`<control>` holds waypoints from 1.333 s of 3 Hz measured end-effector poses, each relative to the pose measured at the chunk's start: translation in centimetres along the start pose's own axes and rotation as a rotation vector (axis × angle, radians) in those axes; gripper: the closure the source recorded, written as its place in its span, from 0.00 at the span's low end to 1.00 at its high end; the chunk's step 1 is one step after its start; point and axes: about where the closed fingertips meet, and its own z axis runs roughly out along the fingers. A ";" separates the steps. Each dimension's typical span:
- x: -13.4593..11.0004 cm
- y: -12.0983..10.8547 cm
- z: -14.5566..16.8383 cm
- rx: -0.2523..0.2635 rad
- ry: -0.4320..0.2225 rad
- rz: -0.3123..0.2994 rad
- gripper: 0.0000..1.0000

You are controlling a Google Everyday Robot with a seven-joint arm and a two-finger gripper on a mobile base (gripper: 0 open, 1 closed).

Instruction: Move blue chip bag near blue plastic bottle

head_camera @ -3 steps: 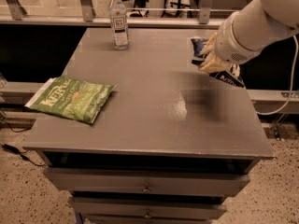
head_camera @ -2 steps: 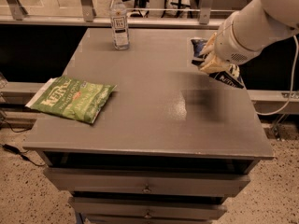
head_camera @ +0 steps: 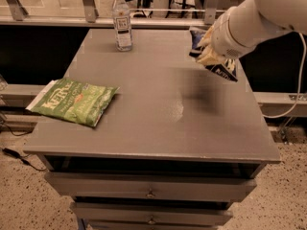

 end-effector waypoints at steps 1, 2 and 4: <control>-1.6 -3.5 2.8 0.061 -0.033 -0.034 1.00; -4.0 -7.1 6.4 0.092 -0.072 -0.078 1.00; -9.2 -9.9 12.7 0.074 -0.131 -0.164 1.00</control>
Offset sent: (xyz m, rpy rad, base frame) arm 0.1299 0.0508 0.0130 0.0116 -0.1624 0.0853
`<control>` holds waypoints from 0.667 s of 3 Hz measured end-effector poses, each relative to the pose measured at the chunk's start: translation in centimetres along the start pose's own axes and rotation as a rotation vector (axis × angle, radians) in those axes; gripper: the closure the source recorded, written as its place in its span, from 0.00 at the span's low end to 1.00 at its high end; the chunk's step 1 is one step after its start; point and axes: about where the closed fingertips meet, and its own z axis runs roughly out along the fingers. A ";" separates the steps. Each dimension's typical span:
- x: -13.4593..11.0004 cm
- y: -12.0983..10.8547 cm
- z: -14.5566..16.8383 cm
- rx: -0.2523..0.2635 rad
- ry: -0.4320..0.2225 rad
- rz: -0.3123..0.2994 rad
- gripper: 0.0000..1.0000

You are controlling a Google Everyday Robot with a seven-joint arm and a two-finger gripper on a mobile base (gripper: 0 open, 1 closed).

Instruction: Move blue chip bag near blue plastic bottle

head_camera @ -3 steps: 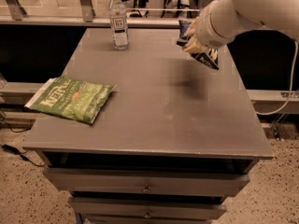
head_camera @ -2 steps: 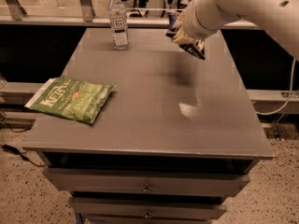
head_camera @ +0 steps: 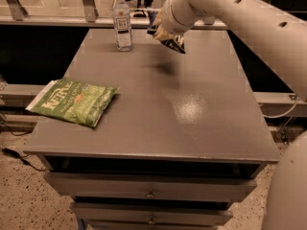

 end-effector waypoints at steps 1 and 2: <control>-1.3 -0.7 3.1 -0.023 -0.011 -0.045 1.00; -2.1 -0.7 6.1 -0.050 -0.015 -0.079 0.98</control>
Offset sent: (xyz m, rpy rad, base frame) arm 0.0549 0.0544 -0.0326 -0.0689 0.0123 0.1002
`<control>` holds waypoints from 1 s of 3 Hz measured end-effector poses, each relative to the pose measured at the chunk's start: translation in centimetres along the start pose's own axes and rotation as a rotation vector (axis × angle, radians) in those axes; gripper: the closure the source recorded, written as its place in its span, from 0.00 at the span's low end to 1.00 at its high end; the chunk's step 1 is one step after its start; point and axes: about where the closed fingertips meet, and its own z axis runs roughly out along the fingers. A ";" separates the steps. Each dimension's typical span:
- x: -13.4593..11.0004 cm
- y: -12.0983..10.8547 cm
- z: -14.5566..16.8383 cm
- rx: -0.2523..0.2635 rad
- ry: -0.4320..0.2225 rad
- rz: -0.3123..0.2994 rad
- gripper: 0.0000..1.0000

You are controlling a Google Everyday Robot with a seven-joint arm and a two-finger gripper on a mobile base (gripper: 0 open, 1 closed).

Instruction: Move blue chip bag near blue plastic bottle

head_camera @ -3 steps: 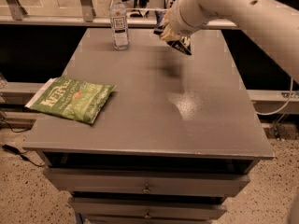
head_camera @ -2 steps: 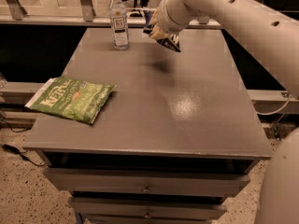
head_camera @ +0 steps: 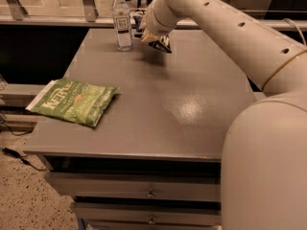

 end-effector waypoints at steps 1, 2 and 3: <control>-0.2 0.1 1.4 -0.017 0.003 -0.013 0.76; -0.2 0.5 1.9 -0.027 0.003 -0.016 0.53; -0.5 0.8 2.0 -0.033 -0.006 -0.020 0.30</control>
Offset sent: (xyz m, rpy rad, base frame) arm 0.0080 0.0063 -0.0165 -0.0239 0.0187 0.0150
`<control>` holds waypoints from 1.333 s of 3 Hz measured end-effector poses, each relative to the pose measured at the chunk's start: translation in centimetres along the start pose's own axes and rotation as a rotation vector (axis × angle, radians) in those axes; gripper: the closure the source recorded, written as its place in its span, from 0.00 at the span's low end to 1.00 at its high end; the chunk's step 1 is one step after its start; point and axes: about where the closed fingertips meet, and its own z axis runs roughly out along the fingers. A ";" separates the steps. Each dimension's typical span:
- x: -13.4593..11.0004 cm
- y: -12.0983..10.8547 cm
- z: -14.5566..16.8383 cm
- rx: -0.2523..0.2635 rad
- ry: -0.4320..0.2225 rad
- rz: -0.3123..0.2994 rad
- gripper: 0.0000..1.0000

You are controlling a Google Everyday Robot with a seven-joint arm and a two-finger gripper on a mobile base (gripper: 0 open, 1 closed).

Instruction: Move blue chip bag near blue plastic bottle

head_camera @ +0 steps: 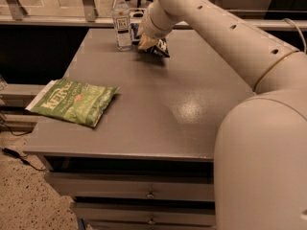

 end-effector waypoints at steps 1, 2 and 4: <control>-0.3 0.5 -0.1 -0.007 -0.011 -0.003 0.07; -0.8 0.6 -1.7 0.002 -0.043 0.005 0.00; 1.8 1.6 -8.8 0.054 -0.186 0.177 0.00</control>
Offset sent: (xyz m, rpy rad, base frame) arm -0.0346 -0.0095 0.0345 0.0885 -0.0102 0.0356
